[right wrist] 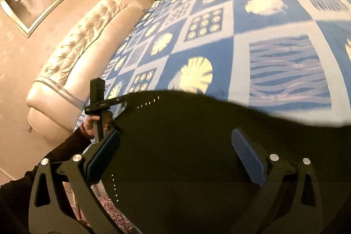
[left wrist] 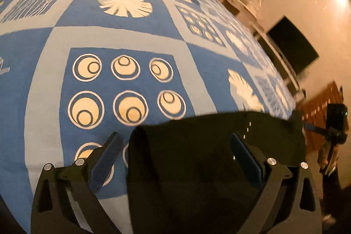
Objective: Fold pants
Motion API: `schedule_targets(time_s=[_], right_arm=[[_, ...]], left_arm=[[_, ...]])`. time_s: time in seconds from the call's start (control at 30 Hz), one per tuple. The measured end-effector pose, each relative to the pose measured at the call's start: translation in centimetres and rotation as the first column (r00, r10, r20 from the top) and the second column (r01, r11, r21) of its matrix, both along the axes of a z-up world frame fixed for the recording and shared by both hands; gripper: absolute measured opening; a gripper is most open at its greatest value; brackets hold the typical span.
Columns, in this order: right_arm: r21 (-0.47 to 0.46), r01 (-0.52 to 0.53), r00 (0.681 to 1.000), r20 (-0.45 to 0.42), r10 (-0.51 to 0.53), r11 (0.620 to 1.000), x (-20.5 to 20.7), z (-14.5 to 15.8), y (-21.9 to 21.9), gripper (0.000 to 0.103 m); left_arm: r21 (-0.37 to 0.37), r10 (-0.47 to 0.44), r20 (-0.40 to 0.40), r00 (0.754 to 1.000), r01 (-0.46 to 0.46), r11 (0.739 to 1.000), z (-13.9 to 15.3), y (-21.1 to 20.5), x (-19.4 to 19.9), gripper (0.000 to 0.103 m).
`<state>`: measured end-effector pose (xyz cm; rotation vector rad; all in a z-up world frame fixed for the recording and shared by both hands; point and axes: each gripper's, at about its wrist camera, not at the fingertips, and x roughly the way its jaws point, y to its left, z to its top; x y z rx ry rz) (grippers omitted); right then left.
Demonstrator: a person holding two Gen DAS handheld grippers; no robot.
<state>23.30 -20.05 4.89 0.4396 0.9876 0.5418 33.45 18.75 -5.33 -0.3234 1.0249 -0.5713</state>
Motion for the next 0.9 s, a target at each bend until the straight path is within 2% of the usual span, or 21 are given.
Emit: schedule_targets(time_s=[0.03,0.07,0.1,0.13,0.2,0.27,0.33,0.37,0.4,0.47,0.5,0.53,0.57,0.6,0.73,0.9], right_arm=[[-0.03,-0.008,1.0,0.001,0.008,1.0,1.0,-0.2,0.2,0.101],[-0.083,-0.026,1.0,-0.015,0.024,0.996,2.3,-0.8,0.4,0.101],[-0.123,-0.038,0.999,-0.032,0.035,0.992,3.2,-1.3,0.7,0.101],[-0.176,-0.058,0.997,-0.059,0.048,0.983,4.5,-2.2,1.0,0.101],[-0.24,-0.095,0.992,-0.099,0.073,0.966,6.5,-3.8,1.8,0.101],[-0.282,-0.14,0.985,-0.133,0.106,0.949,8.2,-5.2,2.8,0.1],[-0.33,-0.183,0.978,-0.153,0.139,0.926,9.2,-6.4,4.0,0.078],[-0.34,-0.218,0.971,-0.171,0.168,0.915,9.6,-7.0,4.7,0.053],[-0.348,-0.265,0.958,-0.201,0.204,0.899,9.9,-7.9,5.5,0.048],[-0.412,-0.308,0.947,-0.218,0.236,0.857,10.4,-8.7,6.8,0.047],[-0.428,-0.315,0.945,-0.219,0.241,0.847,10.5,-8.8,7.0,0.045],[-0.439,-0.32,0.944,-0.226,0.242,0.839,10.6,-8.7,7.2,0.04],[-0.441,-0.325,0.942,-0.231,0.243,0.836,10.6,-8.5,7.2,0.02],[-0.418,-0.344,0.934,-0.244,0.261,0.841,10.5,-8.3,7.3,0.011],[-0.474,-0.352,0.936,-0.209,0.285,0.807,9.4,-7.2,8.2,0.008],[-0.498,-0.291,0.954,-0.09,0.285,0.817,6.8,-4.1,8.7,0.008]], left_arm=[[0.0,0.007,0.007,1.0,-0.007,1.0,0.0,-0.1,0.1,0.096],[0.014,0.011,0.015,1.0,-0.012,1.0,-0.1,-0.3,0.1,0.088],[0.033,0.019,0.023,1.0,-0.02,0.999,0.0,-0.3,0.2,0.054],[0.084,0.054,0.018,0.998,-0.056,0.995,-0.2,0.0,0.5,0.038],[0.029,0.09,-0.029,0.996,-0.089,0.996,-0.5,1.1,1.0,0.035],[0.036,0.079,-0.032,0.996,-0.078,0.996,-0.5,1.2,1.1,0.034],[0.07,0.062,-0.018,0.998,-0.061,0.996,-0.3,0.8,1.1,0.033],[0.078,0.06,-0.016,0.998,-0.058,0.995,-0.2,0.7,1.1,0.033],[0.079,0.056,-0.015,0.998,-0.055,0.995,-0.1,0.7,1.1,0.029],[0.084,0.031,-0.007,0.999,-0.031,0.996,0.0,0.3,0.9,0.02],[0.087,0.017,0.0,1.0,-0.017,0.996,0.1,0.2,0.8,0.014],[0.089,-0.002,0.012,1.0,0.001,0.996,0.3,-0.1,0.7,0.014],[0.094,-0.014,0.019,1.0,0.012,0.995,0.3,-0.3,0.5,0.012],[0.101,-0.02,0.025,0.999,0.017,0.995,0.4,-0.5,0.4,0.012],[0.074,-0.01,0.041,0.999,0.007,0.997,0.8,-0.3,0.2,0.011],[-0.002,-0.007,0.093,0.996,0.007,1.0,2.5,0.6,-1.0,0.011]])
